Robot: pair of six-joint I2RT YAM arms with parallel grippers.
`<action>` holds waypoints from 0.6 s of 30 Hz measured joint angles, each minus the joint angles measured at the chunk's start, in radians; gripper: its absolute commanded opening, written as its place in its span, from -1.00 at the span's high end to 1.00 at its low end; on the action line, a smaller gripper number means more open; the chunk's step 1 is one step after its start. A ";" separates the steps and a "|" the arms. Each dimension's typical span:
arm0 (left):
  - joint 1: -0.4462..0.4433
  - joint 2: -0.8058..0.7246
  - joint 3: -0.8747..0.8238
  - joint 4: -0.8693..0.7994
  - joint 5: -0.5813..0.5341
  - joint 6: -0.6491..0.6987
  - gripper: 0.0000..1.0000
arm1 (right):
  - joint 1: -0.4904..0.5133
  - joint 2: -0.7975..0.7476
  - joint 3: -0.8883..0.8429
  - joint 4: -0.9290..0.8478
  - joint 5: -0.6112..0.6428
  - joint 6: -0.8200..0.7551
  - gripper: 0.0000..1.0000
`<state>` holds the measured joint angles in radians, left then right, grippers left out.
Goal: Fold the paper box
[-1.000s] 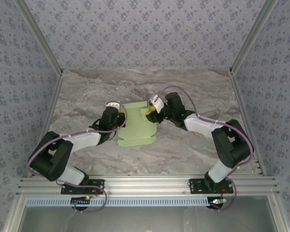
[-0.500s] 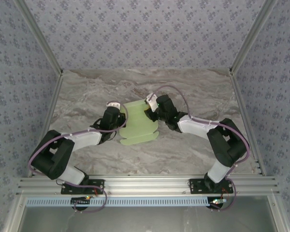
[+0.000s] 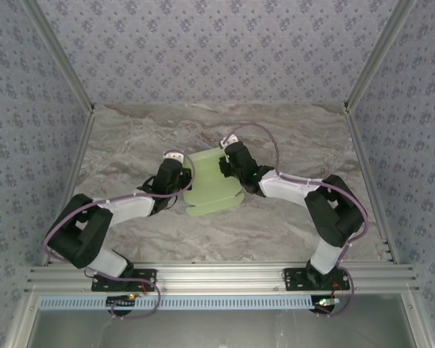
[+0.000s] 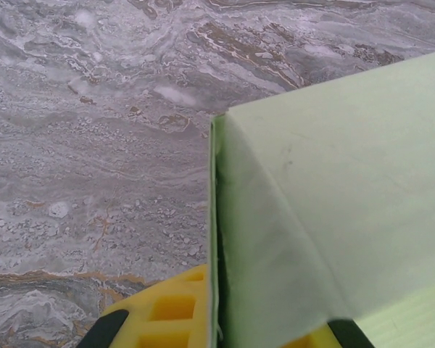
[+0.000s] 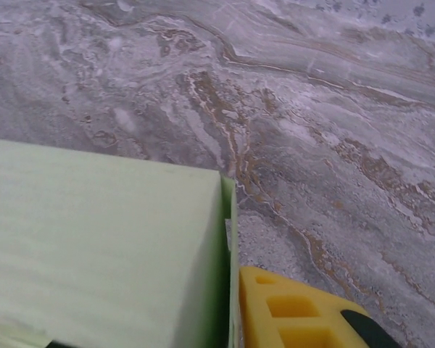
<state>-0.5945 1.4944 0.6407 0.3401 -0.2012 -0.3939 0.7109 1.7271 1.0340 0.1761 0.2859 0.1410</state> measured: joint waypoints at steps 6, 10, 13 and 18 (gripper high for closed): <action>-0.003 0.001 0.000 0.000 0.004 0.000 0.89 | 0.028 0.014 0.034 -0.058 0.106 0.068 0.63; -0.006 0.002 0.000 0.000 0.007 0.000 0.89 | 0.052 0.028 0.054 -0.095 0.187 0.107 0.64; -0.009 0.008 0.001 0.001 0.007 0.000 0.89 | 0.072 0.045 0.069 -0.118 0.256 0.129 0.63; -0.010 0.014 0.002 0.000 0.008 0.000 0.89 | 0.092 0.071 0.079 -0.137 0.332 0.140 0.55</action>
<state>-0.6048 1.5082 0.6426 0.3397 -0.1936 -0.3939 0.8024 1.7985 1.1133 0.0387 0.6178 0.2806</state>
